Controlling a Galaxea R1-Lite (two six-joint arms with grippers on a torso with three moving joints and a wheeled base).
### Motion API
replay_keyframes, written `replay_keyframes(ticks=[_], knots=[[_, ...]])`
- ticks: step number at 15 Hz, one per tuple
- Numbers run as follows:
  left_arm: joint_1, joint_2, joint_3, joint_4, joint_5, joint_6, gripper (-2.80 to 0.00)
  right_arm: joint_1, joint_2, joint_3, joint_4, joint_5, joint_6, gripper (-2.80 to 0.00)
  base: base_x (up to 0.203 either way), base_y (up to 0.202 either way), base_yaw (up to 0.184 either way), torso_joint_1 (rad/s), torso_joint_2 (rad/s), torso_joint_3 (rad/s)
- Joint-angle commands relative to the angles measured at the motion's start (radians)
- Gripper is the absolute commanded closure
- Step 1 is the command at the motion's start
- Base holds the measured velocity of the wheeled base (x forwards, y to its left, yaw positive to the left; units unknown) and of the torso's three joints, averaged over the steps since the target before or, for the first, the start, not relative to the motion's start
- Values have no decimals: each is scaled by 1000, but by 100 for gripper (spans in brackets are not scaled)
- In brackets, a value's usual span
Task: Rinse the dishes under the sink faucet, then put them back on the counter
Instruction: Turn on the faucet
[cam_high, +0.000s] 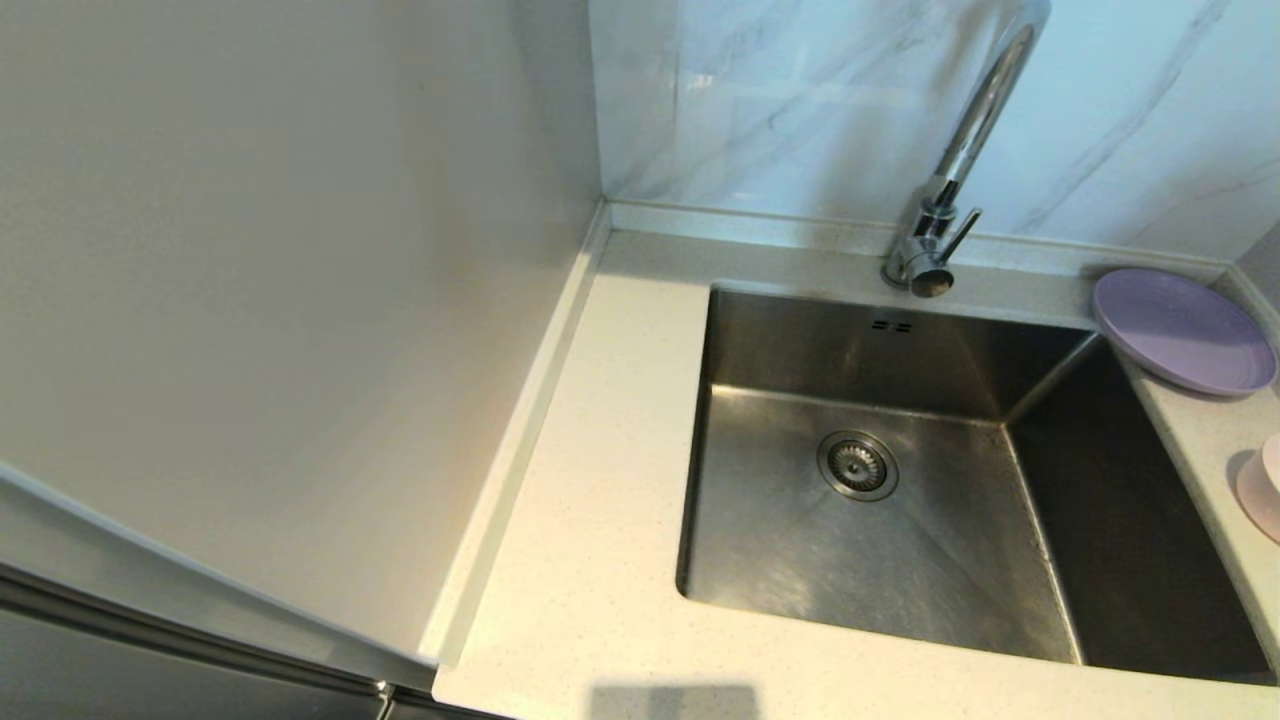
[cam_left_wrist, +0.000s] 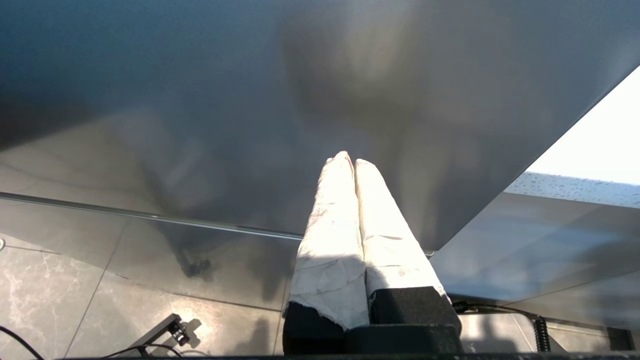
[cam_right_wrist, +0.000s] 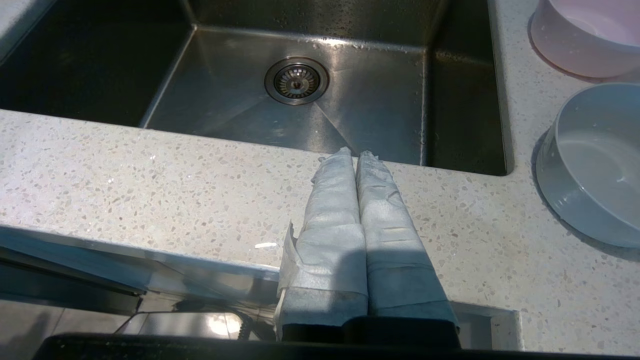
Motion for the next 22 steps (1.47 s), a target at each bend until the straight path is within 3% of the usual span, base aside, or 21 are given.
replay_keyframes(ticks=[1,22], knots=[[0,0,0,0,-1,0,0,0,2,9,0,-1,0,0,0,0,0,0,0,0],[0,0,0,0,0,0,0,0,1,8,2,-1,-4,0,0,0,0,0,0,0]])
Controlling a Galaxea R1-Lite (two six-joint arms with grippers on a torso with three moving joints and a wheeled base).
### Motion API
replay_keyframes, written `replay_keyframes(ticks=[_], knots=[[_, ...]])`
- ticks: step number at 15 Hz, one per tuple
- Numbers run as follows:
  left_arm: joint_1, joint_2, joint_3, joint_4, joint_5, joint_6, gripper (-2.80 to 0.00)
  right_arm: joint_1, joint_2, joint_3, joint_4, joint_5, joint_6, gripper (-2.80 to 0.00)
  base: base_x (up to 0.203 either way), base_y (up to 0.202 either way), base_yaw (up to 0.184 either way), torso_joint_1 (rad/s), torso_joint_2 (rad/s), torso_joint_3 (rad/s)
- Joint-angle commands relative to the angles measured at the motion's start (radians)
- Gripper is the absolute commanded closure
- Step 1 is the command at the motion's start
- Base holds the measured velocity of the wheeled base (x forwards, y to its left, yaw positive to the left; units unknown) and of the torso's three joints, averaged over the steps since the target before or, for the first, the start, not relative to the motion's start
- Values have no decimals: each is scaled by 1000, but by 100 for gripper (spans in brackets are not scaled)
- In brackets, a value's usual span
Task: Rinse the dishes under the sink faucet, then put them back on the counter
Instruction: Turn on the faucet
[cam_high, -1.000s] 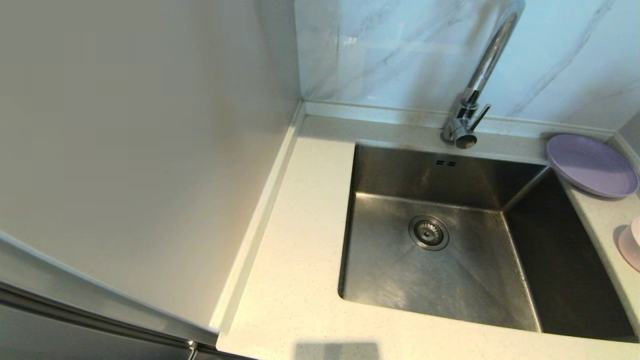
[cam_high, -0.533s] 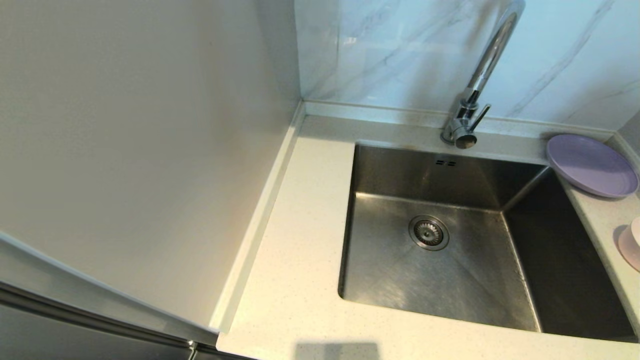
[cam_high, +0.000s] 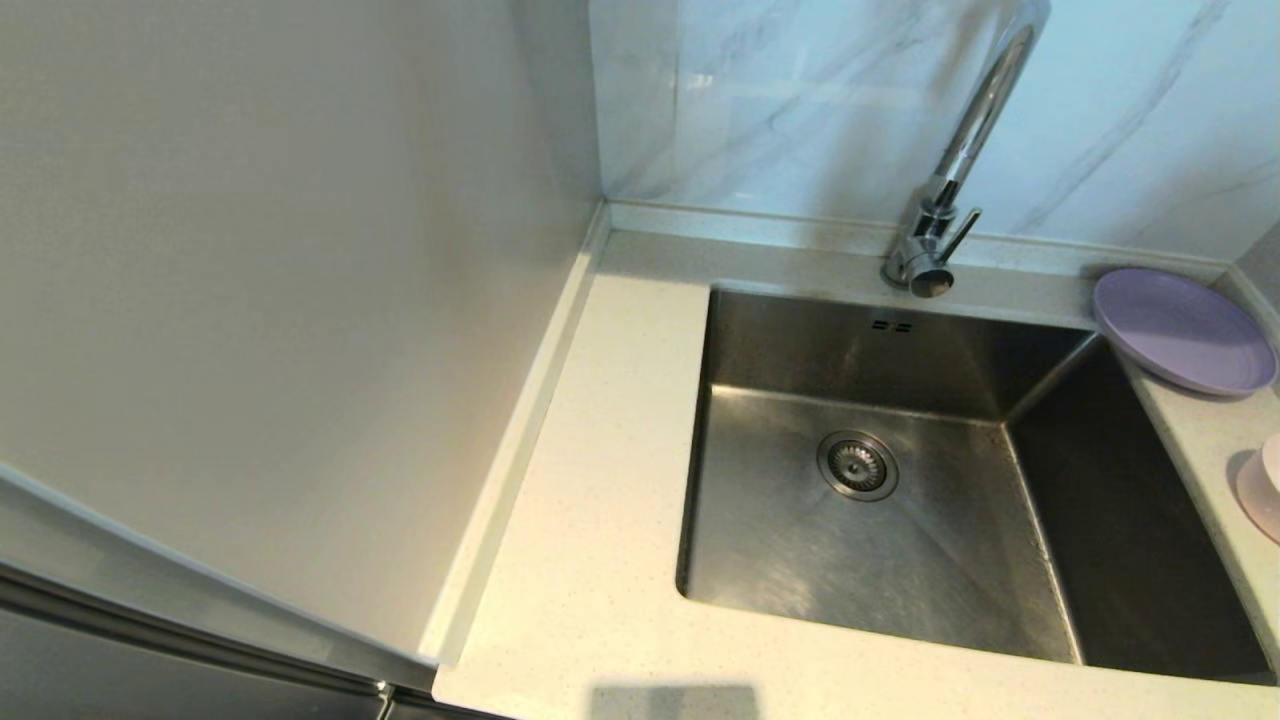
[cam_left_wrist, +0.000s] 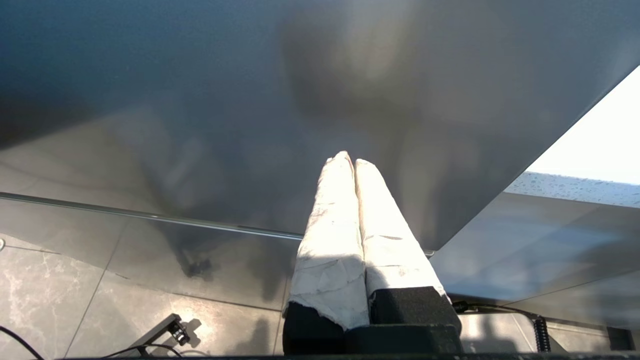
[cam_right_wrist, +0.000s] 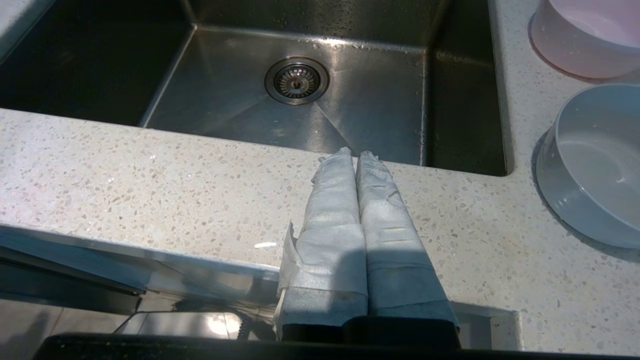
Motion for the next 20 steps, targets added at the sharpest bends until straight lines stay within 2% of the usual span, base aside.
replay_keyframes(ticks=[1,20], knots=[[0,0,0,0,0,-1,0,0,1,8,1,-1,-1,0,0,0,0,0,0,0],[0,0,0,0,0,-1,0,0,1,6,5,-1,-4,0,0,0,0,0,0,0]])
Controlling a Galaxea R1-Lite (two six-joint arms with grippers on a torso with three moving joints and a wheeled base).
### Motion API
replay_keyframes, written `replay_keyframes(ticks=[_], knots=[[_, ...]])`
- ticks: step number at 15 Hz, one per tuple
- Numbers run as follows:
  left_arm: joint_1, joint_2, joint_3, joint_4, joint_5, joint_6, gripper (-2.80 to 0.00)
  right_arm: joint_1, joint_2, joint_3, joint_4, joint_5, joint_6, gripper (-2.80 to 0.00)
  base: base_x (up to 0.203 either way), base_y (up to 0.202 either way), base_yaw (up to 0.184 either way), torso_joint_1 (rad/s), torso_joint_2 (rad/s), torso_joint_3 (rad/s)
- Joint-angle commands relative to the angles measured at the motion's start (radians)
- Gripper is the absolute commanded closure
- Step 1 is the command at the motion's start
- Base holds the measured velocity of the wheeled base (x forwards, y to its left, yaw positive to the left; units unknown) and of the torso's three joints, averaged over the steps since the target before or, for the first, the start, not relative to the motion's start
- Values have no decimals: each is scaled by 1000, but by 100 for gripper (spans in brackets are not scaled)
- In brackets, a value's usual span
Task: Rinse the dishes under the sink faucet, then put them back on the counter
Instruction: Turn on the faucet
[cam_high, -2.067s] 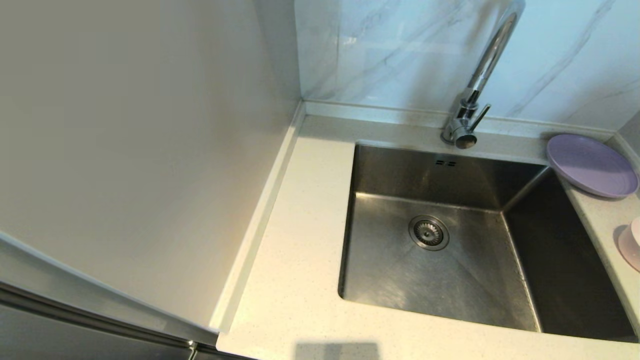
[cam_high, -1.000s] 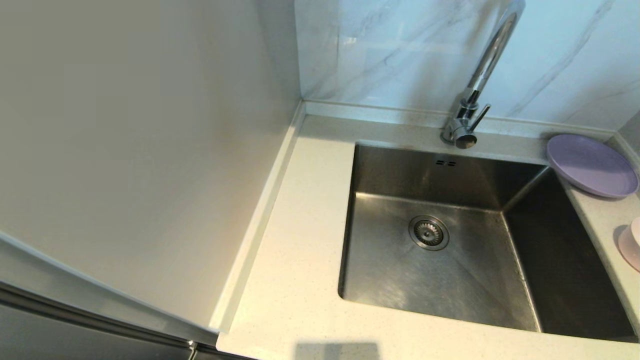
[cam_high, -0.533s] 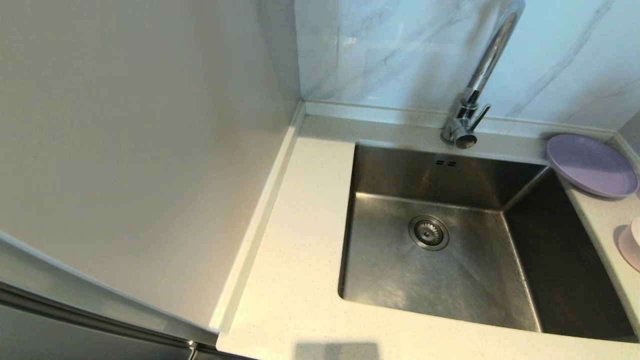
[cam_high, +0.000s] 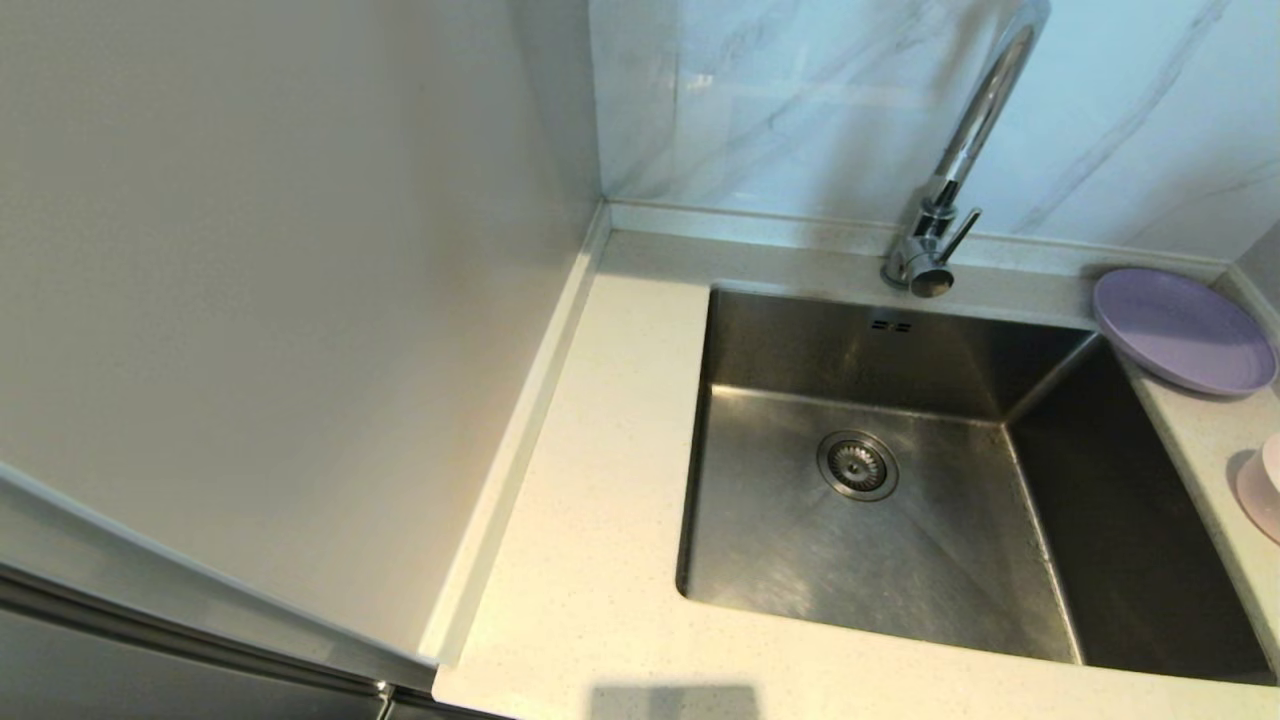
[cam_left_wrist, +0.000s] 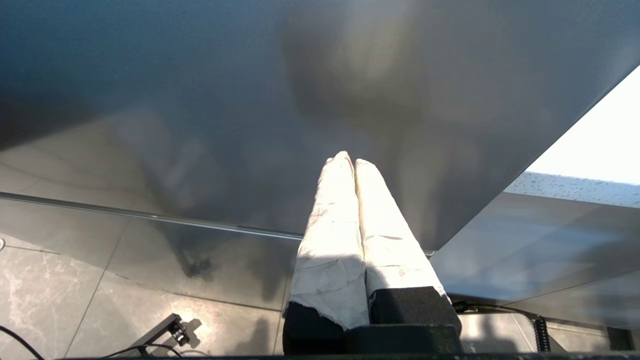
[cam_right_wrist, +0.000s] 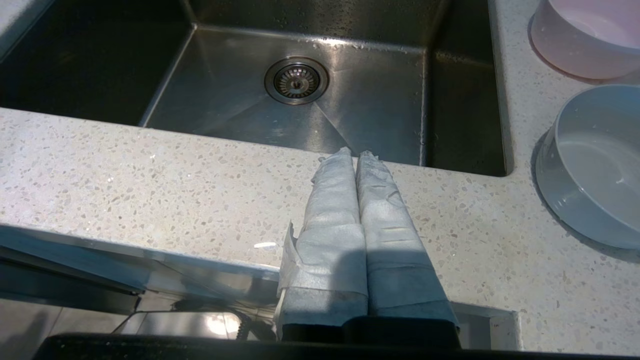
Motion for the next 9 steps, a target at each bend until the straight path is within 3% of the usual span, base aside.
replay_keyframes(ticks=[1,6,9], knots=[[0,0,0,0,0,-1,0,0,1,5,3,-2,-1,0,0,0,0,0,0,0],[0,0,0,0,0,-1,0,0,13,-124,76,8,6,0,0,0,0,0,0,0],[0,0,0,0,0,-1,0,0,117,-239,92,26,9,0,0,0,0,0,0,0]])
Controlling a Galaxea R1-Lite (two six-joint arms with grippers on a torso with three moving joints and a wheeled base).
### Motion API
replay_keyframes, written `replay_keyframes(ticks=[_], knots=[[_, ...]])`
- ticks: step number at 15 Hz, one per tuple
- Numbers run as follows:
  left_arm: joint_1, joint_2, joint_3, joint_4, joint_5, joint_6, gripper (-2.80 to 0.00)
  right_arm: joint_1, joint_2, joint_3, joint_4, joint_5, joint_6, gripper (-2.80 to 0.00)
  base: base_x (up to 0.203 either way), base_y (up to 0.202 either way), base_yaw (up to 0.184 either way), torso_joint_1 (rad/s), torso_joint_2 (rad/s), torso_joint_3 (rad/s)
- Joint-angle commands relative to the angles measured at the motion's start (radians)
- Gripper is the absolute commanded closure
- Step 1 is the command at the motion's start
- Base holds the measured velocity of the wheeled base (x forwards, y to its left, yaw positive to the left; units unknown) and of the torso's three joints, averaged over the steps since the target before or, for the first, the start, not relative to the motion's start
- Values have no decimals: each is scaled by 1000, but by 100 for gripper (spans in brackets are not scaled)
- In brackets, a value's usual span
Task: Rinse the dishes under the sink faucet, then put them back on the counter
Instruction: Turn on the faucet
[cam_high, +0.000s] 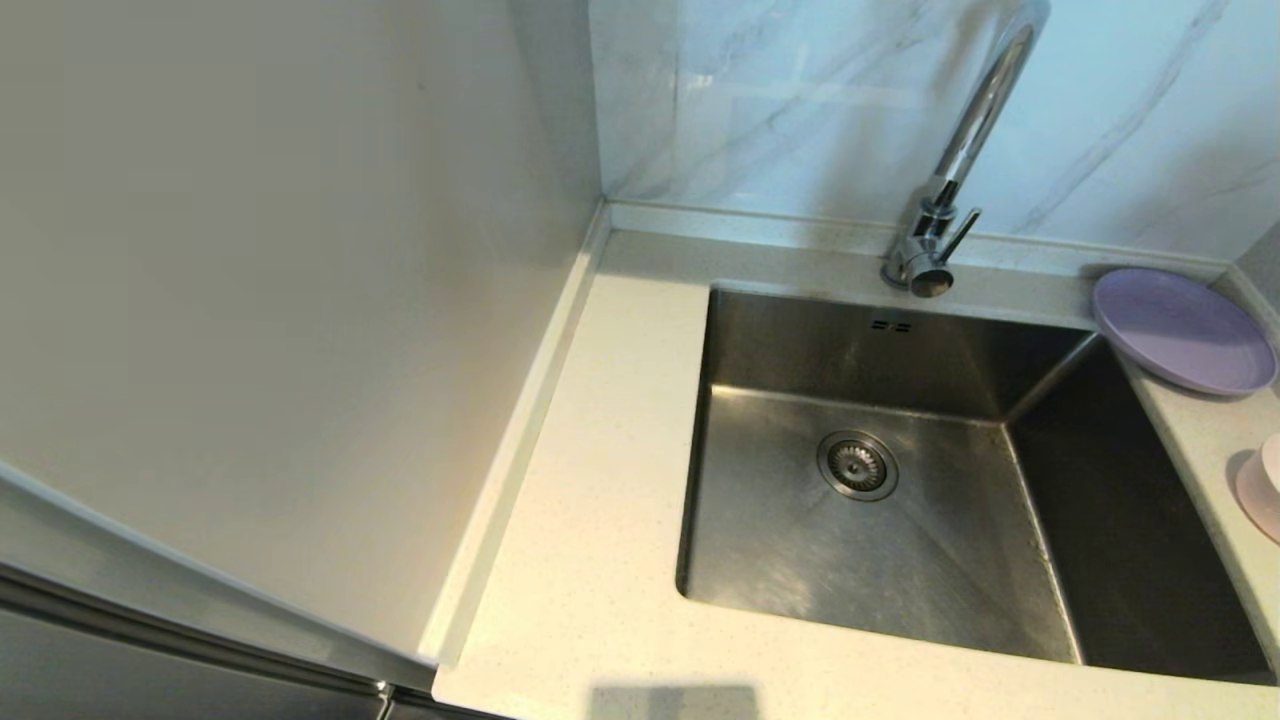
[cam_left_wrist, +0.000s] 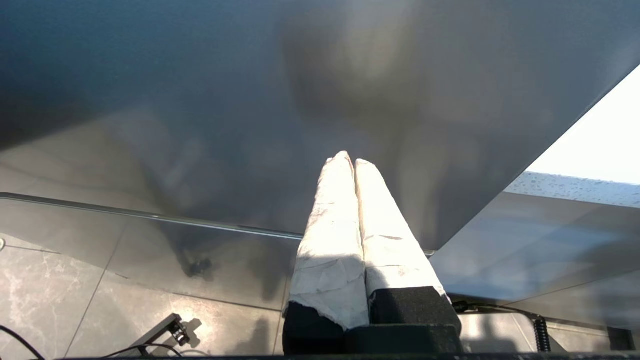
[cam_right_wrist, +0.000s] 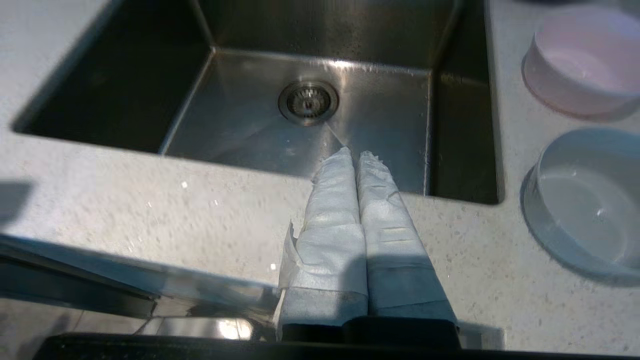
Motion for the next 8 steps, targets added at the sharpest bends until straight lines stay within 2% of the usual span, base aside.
replay_keyframes(ticks=[1,4,7,8], knots=[[0,0,0,0,0,-1,0,0,115,-94,-4,13,3,0,0,0,0,0,0,0],[0,0,0,0,0,-1,0,0,289,-177,-29,49,8,0,0,0,0,0,0,0],[0,0,0,0,0,-1,0,0,533,-261,-151,67,18,0,0,0,0,0,0,0],[0,0,0,0,0,-1,0,0,623,-309,-202,70,45,0,0,0,0,0,0,0]])
